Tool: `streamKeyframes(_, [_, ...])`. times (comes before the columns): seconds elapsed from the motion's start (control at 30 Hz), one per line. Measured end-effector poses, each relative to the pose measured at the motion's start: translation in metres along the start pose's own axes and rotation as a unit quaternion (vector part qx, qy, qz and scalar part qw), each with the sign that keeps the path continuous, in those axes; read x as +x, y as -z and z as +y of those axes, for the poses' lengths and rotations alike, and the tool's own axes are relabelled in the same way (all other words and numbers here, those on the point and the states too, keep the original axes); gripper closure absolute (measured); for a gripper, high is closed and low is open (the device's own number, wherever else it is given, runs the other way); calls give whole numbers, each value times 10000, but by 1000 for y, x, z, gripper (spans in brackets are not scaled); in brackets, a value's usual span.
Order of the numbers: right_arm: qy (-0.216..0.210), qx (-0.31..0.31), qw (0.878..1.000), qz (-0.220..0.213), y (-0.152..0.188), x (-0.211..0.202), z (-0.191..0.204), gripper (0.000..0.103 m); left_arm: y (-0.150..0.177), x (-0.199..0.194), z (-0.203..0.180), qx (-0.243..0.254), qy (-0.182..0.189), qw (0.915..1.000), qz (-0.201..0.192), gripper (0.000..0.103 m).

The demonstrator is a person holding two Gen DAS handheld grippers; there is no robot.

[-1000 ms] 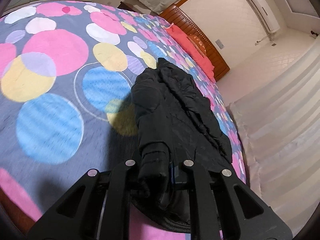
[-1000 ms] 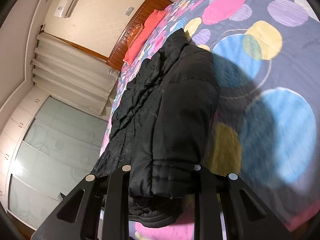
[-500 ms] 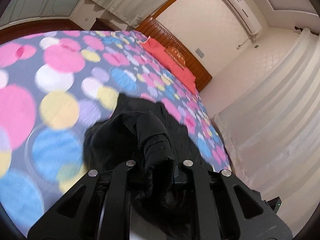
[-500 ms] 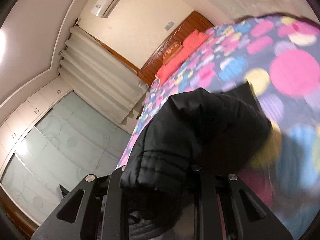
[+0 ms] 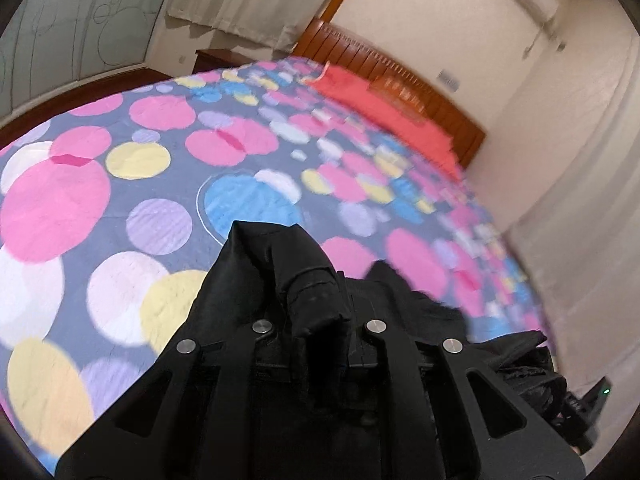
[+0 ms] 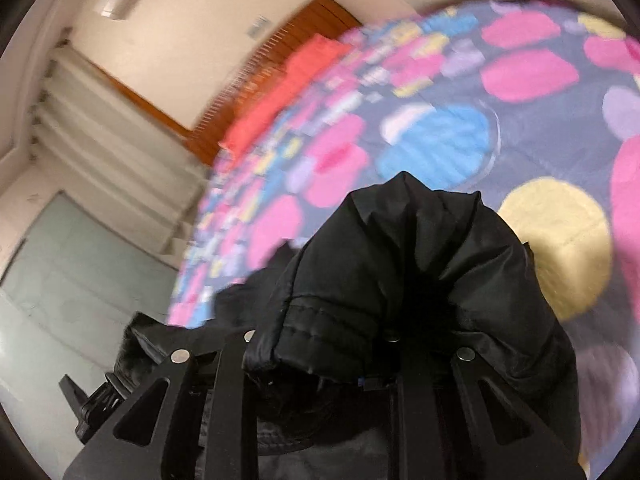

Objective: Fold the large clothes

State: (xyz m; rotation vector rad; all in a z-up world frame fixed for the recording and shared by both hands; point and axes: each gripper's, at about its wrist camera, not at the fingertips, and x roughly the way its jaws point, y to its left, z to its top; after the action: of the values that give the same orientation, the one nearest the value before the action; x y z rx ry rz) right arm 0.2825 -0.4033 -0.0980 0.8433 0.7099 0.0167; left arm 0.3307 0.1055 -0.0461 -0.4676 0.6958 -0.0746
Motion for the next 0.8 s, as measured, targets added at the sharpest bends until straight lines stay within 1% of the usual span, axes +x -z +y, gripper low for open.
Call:
streamKeyframes(0.1, [173, -28, 9997, 166, -3, 30, -10, 81, 3, 46, 6, 172, -359, 9989, 237, 90])
streamKeyframes(0.13, [199, -63, 9996, 188, -3, 34, -10, 80, 6, 55, 7, 238, -440, 9983, 287, 90])
streamKeyframes(0.17, [204, -105, 9995, 211, -3, 37, -8, 78, 7, 65, 9, 304, -508, 9976, 354, 90])
streamKeyframes(0.2, [225, -151, 9993, 252, -4, 38, -6, 77, 9, 71, 10, 346, -563, 9969, 428, 89])
streamKeyframes(0.23, [236, -175, 9991, 291, -4, 39, -4, 74, 10, 74, 10, 348, -587, 9965, 472, 88])
streamKeyframes(0.3, [226, -157, 9988, 415, -6, 37, 0, 67, 10, 74, 12, 334, -521, 9968, 514, 86])
streamKeyframes(0.33, [175, -111, 9987, 473, -7, 34, 2, 57, 9, 70, 12, 326, -429, 9973, 498, 78])
streamKeyframes(0.37, [79, -62, 9988, 478, -8, 27, 4, 45, 8, 65, 11, 328, -301, 9978, 499, 73])
streamKeyframes(0.4, [2, -30, 9990, 448, -9, 21, 6, 40, 6, 62, 10, 325, -181, 9980, 505, 60])
streamKeyframes(0.43, [-75, -14, 9993, 365, -10, 10, 9, 33, 2, 51, 10, 280, 1, 9985, 477, 44])
streamKeyframes(0.47, [-141, -19, 9995, 295, -11, 3, 11, 31, 0, 46, 9, 230, 74, 9988, 430, 36])
streamKeyframes(0.5, [-210, -29, 9995, 251, -11, -5, 13, 30, -4, 31, 10, 125, 176, 9993, 291, 30])
streamKeyframes(0.57, [-339, -68, 9993, 122, -9, -26, 17, 29, -11, 11, 11, -4, 391, 9991, 132, 26])
streamKeyframes(0.6, [-356, -95, 9993, 75, -9, -30, 18, 29, -13, -2, 12, -63, 543, 9985, 11, 23])
streamKeyframes(0.63, [-337, -175, 9993, 13, -7, -36, 20, 29, -14, -8, 11, -61, 574, 9983, -60, 23])
streamKeyframes(0.7, [-43, -388, 9992, -66, -5, -39, 25, 29, -13, -13, 7, 116, 476, 9987, -114, 23])
streamKeyframes(0.73, [287, -689, 9972, -46, -4, -35, 31, 29, -10, -10, 3, 310, 343, 9989, -84, 23])
streamKeyframes(0.8, [658, -963, 9931, -79, -5, -26, 37, 29, -4, 4, -4, 627, 0, 9980, 7, 23])
